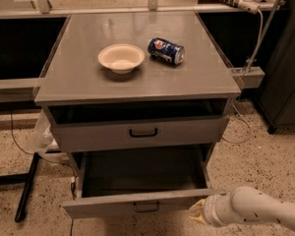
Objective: Close middle drawer
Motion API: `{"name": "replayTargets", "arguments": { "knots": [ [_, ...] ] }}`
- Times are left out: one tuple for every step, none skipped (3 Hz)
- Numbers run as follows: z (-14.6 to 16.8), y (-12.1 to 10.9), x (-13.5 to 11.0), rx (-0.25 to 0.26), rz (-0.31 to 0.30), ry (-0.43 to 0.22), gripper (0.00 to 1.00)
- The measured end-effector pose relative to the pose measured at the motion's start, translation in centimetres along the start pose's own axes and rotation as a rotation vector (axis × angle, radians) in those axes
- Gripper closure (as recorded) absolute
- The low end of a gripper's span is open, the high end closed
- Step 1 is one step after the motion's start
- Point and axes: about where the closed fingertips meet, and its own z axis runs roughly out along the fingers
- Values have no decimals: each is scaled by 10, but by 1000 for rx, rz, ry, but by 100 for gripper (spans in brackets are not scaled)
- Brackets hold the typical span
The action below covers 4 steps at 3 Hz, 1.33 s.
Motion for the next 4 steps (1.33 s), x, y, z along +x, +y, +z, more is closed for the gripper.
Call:
{"name": "replayTargets", "arguments": {
  "knots": [
    [0, 0, 0, 0, 0, 0, 59],
    [0, 0, 0, 0, 0, 0, 35],
    [10, -17, -21, 6, -62, 2, 12],
    [41, -82, -50, 65, -103, -2, 0]
  ]
}}
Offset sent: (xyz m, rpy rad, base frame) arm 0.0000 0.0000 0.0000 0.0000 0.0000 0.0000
